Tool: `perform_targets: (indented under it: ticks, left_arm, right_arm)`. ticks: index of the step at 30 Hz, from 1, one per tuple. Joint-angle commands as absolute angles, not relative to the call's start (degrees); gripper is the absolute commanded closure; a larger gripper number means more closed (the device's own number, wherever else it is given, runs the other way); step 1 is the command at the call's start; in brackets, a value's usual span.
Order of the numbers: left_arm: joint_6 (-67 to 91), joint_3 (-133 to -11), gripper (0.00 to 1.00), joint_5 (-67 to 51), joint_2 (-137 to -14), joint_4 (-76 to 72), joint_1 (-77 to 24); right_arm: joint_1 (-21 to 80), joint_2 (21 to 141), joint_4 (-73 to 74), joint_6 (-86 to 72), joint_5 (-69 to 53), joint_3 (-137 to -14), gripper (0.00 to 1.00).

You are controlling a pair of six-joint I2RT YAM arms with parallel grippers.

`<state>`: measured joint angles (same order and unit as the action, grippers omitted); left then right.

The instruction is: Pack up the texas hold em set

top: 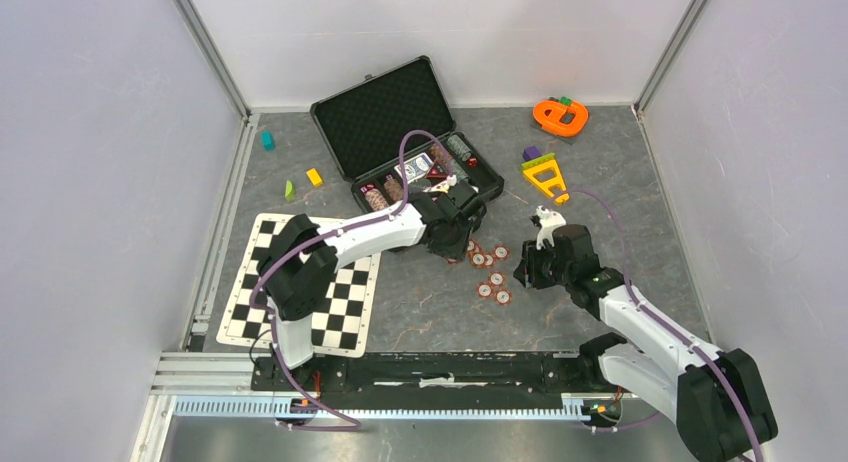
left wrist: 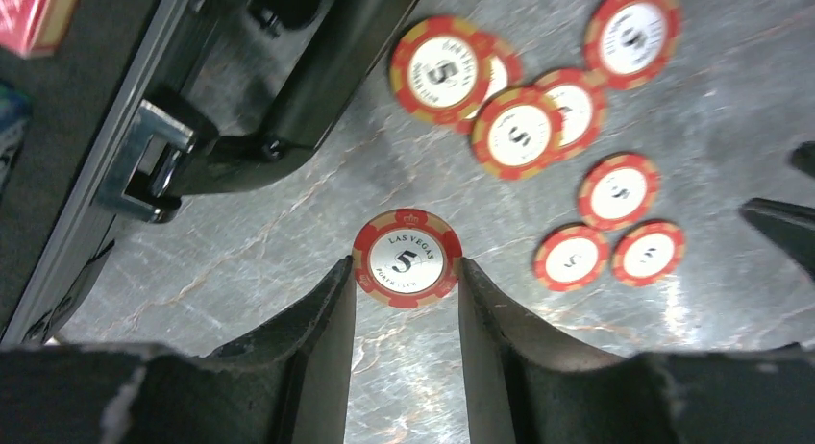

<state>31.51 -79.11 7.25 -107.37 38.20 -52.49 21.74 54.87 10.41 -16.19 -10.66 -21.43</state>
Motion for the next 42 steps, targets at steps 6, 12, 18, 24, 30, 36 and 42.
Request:
perform_targets:
  ticks: [6, 12, 18, 24, 30, 36, 42]
  left_arm:
    - [27.7, -88.6, 0.6, 5.0, -111.1, 34.2, -53.7]
    - [26.6, -93.5, 0.59, 4.4, -115.7, 35.8, -53.8]
    - [26.9, -91.5, 0.58, 6.0, -115.2, 34.1, -53.9]
    - [26.0, -88.4, 0.5, 6.7, -113.1, 33.2, -54.3]
    - [25.4, -83.6, 0.26, 11.1, -109.2, 29.8, -55.8]
    - [25.3, -73.8, 0.09, 15.1, -100.0, 22.7, -55.8]
    - [25.0, -67.3, 0.07, 16.2, -94.1, 19.4, -55.7]
  right_arm:
    - [21.4, 53.2, 10.3, -16.0, -7.4, -22.6, 0.61]
    - [21.3, 51.5, 11.6, -16.2, -4.6, -22.8, 0.61]
    - [21.1, 51.3, 12.5, -16.8, -1.1, -23.6, 0.58]
    - [20.4, 53.2, 15.6, -18.6, 9.3, -27.2, 0.37]
    - [19.9, 55.4, 18.5, -20.5, 16.3, -30.0, 0.16]
    - [18.8, 58.2, 22.1, -23.5, 16.5, -29.5, 0.24]
    - [17.6, 67.1, 18.9, -22.4, 10.3, -27.2, 0.33]
